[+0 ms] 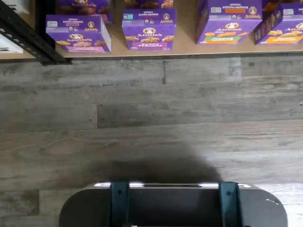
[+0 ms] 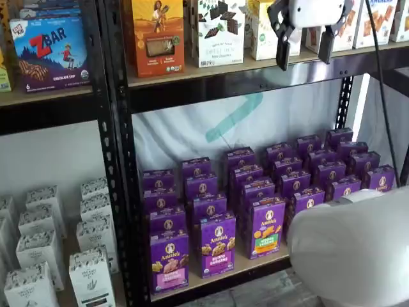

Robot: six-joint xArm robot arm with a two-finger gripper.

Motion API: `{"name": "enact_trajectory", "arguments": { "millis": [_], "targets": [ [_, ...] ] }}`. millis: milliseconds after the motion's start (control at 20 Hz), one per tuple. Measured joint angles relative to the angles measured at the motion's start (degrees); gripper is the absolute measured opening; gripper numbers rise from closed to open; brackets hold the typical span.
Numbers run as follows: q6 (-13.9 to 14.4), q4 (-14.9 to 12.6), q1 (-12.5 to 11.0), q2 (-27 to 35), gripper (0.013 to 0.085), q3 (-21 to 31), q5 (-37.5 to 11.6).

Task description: Pick up the purple box with a pink patch in the middle, on the bottom shelf, the first box from the left

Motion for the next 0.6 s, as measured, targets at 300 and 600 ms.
{"name": "enact_trajectory", "arguments": {
  "millis": [300, 600],
  "targets": [
    [0.94, 2.46, 0.28, 0.1, 0.085, 4.15, -2.6],
    [2.43, 3.59, 1.85, -0.65, 0.085, 11.33, -8.13]
  ]
}}
